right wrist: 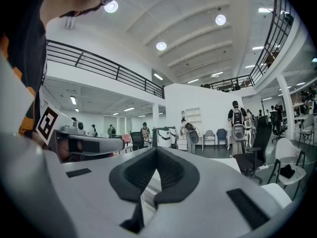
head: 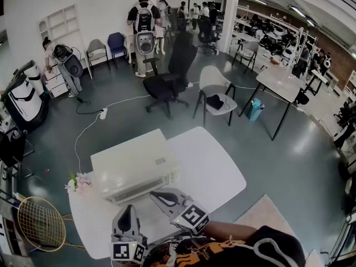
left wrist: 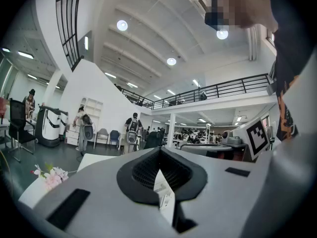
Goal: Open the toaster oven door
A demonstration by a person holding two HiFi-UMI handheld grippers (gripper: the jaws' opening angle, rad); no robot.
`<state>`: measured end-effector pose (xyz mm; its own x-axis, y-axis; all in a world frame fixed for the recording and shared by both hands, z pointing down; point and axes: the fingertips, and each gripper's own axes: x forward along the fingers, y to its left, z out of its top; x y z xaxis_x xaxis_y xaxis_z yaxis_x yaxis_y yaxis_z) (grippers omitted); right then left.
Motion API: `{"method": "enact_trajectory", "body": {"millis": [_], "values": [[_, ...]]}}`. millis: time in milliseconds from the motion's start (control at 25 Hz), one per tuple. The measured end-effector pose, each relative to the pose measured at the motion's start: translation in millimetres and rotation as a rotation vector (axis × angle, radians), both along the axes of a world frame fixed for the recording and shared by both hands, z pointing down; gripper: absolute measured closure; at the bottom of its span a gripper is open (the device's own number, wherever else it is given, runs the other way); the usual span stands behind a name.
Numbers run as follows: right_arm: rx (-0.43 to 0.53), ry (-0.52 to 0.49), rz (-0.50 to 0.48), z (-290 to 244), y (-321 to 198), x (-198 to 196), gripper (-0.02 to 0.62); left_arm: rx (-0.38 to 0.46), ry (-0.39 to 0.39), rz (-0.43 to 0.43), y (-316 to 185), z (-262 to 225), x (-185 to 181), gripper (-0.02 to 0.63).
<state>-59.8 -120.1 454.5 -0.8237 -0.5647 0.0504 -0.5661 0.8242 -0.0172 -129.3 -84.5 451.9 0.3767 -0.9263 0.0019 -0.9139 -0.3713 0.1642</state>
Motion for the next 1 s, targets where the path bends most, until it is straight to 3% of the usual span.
{"method": "enact_trajectory", "body": {"millis": [560, 680, 880, 1000], "values": [[-0.003, -0.020, -0.028, -1.2, 5.1, -1.4, 0.582, -0.005, -0.024, 0.009, 1.7, 2.7, -0.1, 0.586], [-0.012, -0.033, -0.003, 4.5, 1.2, 4.4, 0.581, -0.023, -0.139, 0.035, -6.4, 15.4, -5.6, 0.586], [-0.048, -0.039, 0.020, 10.0, -4.5, 12.7, 0.581, -0.120, -0.415, 0.125, -25.7, 56.8, -21.2, 0.586], [-0.053, -0.037, 0.031, 9.9, -6.9, 11.7, 0.581, -0.163, -0.513, 0.201, -32.9, 79.6, -28.0, 0.586]]}}
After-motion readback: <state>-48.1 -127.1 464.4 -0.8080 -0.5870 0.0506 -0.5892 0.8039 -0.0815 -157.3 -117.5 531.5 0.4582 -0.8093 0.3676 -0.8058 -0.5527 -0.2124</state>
